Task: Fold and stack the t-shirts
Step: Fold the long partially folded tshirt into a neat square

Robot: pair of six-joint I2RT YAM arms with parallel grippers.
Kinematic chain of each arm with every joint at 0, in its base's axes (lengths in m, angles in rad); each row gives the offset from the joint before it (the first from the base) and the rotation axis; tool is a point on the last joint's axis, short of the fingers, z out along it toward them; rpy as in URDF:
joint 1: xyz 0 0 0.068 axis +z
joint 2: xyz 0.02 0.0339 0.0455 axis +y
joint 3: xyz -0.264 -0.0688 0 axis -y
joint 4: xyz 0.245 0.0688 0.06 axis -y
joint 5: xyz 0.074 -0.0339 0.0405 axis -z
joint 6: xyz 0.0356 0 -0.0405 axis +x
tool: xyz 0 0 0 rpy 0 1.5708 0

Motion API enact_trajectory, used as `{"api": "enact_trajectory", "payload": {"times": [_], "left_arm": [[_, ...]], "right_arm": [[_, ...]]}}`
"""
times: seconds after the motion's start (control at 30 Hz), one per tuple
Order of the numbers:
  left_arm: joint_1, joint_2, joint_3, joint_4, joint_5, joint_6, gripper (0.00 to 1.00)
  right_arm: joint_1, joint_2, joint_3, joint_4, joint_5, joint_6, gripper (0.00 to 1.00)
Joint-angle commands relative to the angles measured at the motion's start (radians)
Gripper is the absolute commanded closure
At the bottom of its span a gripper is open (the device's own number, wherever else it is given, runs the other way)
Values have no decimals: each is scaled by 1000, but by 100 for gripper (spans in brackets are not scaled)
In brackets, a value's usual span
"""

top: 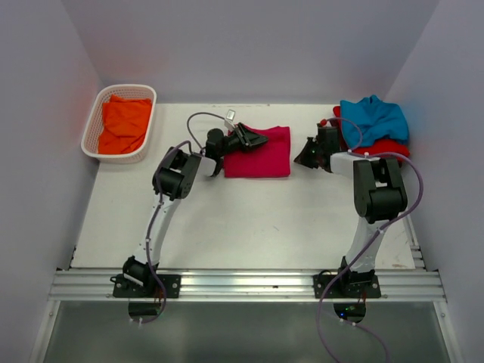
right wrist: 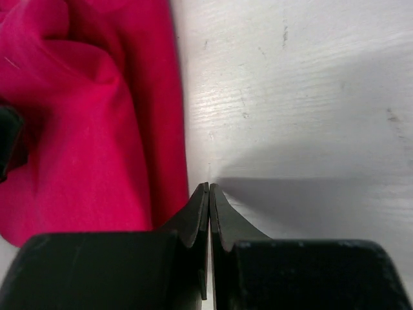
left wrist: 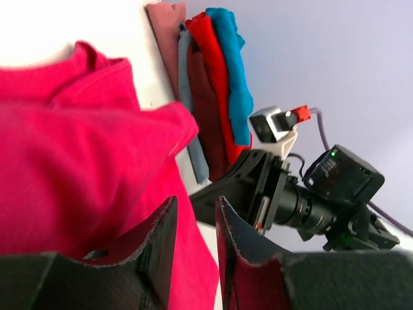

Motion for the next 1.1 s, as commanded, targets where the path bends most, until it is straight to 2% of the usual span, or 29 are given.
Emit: {"api": "enact_trajectory", "payload": {"times": [0.0, 0.03, 0.07, 0.17, 0.2, 0.3, 0.47, 0.57, 0.67, 0.9, 0.97, 1.07], "left_arm": [[-9, 43, 162, -53, -28, 2, 67], [-9, 61, 211, -87, -30, 18, 67], [-9, 69, 234, -124, -39, 38, 67], [-6, 98, 326, -326, -53, 130, 67], [-5, 115, 343, -346, -53, 136, 67], [5, 139, 383, -424, -59, 162, 69], [9, 159, 437, -642, -114, 242, 72], [14, 173, 446, -694, -129, 240, 74], [21, 178, 452, -721, -134, 245, 75], [28, 196, 535, -779, -88, 286, 75], [29, 175, 506, -785, -91, 314, 75], [28, 110, 411, -784, -91, 355, 76]], "right_arm": [[3, 21, 2, 120, -115, 29, 99], [3, 35, 2, 127, -128, 30, 94], [-2, 41, 5, 130, -147, 26, 79], [-5, 52, 13, 127, -173, 25, 64], [-5, 49, 13, 113, -167, 25, 55], [-5, 18, -4, 96, -144, 13, 44], [-6, 59, 45, 55, -159, -7, 40], [-6, 95, 76, 55, -199, 2, 39], [-8, 106, 71, 58, -199, 7, 39], [-9, -8, -5, 73, -141, 5, 39], [-16, -69, -62, 76, -113, 3, 38], [-20, -77, -73, 92, -156, 6, 37]]}}
